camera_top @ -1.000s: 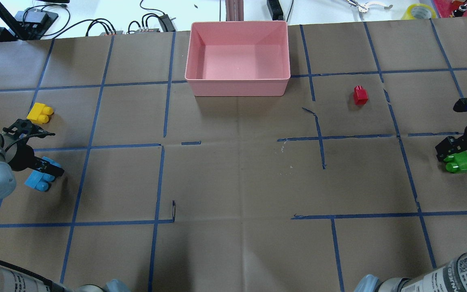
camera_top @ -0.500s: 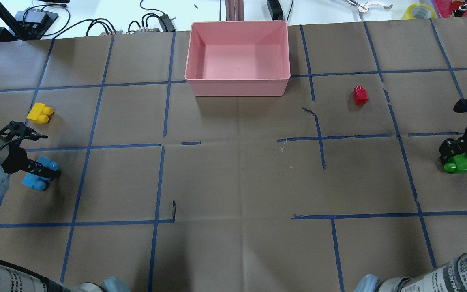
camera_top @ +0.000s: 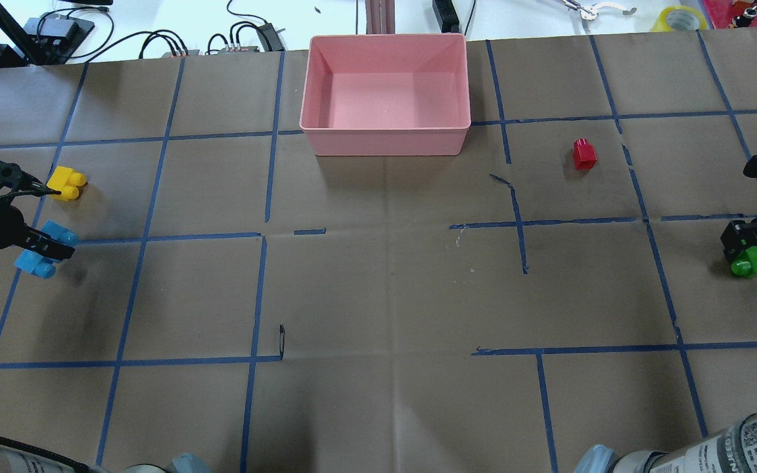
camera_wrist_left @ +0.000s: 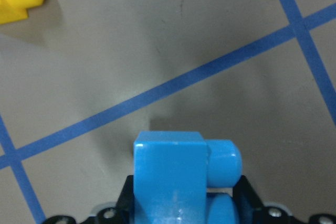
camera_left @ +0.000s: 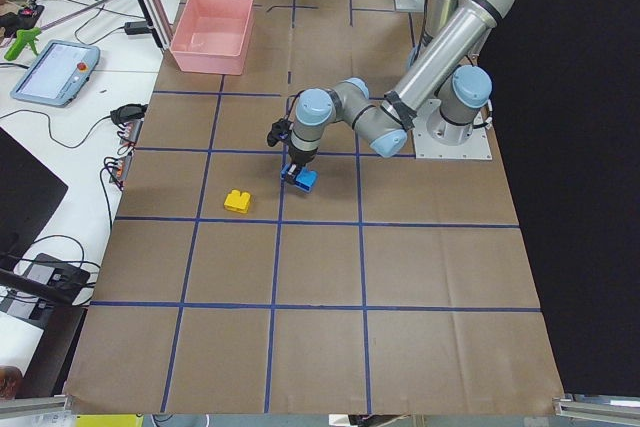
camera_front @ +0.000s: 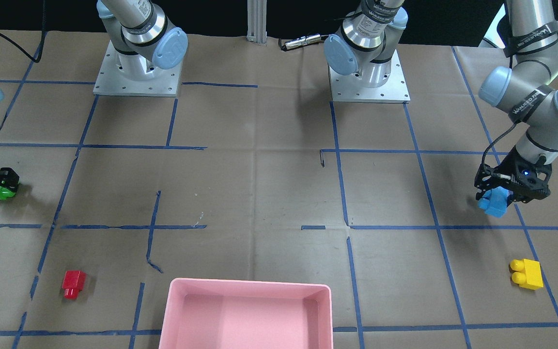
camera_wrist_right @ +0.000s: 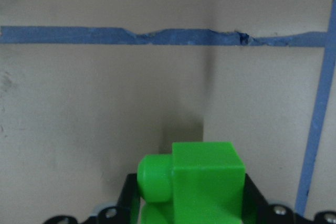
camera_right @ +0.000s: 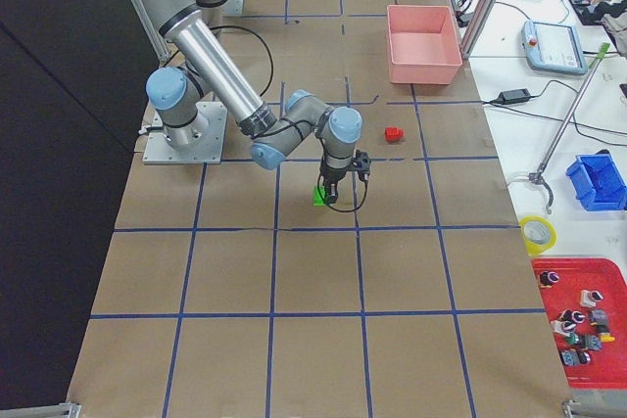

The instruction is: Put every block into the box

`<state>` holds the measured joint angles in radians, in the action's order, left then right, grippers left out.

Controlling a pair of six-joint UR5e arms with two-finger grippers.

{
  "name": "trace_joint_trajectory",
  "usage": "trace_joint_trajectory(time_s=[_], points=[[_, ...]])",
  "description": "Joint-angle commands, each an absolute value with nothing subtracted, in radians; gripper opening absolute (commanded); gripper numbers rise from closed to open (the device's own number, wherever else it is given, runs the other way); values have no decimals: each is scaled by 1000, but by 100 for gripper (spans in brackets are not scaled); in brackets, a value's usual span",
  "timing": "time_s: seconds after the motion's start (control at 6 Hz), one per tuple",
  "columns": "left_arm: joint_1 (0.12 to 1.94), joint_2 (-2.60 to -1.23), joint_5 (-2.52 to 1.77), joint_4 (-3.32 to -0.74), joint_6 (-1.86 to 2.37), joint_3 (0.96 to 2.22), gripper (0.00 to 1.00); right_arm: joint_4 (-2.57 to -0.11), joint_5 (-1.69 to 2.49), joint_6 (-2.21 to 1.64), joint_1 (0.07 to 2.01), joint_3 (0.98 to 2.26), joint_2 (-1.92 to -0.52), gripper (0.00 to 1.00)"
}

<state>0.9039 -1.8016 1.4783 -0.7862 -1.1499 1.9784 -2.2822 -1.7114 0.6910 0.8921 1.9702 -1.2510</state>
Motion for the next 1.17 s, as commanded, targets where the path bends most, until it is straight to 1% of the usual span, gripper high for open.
trace_joint_trajectory(time_s=[0.0, 0.17, 0.33, 0.5, 0.67, 0.83, 1.0], points=[[1019, -1789, 1482, -1107, -1120, 1695, 21, -2216, -1717, 689, 899, 1953, -1357, 8], [1055, -1796, 1479, -1218, -1070, 1587, 21, -2066, -1713, 681, 902, 1890, -1403, 8], [1109, -1793, 1477, -1247, -1010, 1536, 21, -1902, -1685, 634, 908, 1799, -1446, 7], [1173, -1793, 1479, -1247, -882, 1514, 21, -1829, -1578, 547, 929, 1711, -1471, 7], [1248, -1796, 1473, -1241, -706, 1503, 21, -1813, -1462, 347, 968, 1638, -1465, 7], [1329, -1807, 1483, -1233, -558, 1488, 21, -1821, -1445, 239, 1030, 1605, -1463, 7], [1410, -1851, 1489, -1230, -411, 1455, 21, -1835, -1448, 141, 1105, 1589, -1441, 8]])
